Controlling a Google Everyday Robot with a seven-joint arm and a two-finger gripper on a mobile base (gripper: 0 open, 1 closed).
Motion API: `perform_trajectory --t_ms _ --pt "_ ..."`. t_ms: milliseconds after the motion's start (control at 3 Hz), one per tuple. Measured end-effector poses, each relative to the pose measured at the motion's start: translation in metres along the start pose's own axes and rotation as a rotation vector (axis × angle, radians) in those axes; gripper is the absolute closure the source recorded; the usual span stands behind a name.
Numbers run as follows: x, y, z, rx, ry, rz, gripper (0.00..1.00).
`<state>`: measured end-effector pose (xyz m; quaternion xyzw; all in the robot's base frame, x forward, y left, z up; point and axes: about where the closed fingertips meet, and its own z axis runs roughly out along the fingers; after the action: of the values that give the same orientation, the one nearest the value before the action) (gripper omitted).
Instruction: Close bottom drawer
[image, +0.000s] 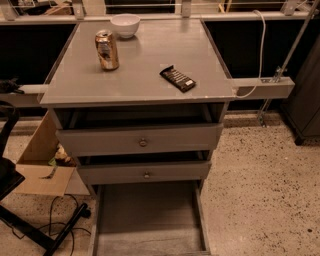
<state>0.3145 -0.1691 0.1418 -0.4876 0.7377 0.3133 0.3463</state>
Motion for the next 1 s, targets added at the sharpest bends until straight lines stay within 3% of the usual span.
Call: perform_trajectory --t_ms 667,1000 --pt "-0.007 -0.049 0.009 0.022 -0.037 -0.010 1.00" --pt "-0.007 -0.047 0.008 0.022 -0.037 -0.010 1.00"
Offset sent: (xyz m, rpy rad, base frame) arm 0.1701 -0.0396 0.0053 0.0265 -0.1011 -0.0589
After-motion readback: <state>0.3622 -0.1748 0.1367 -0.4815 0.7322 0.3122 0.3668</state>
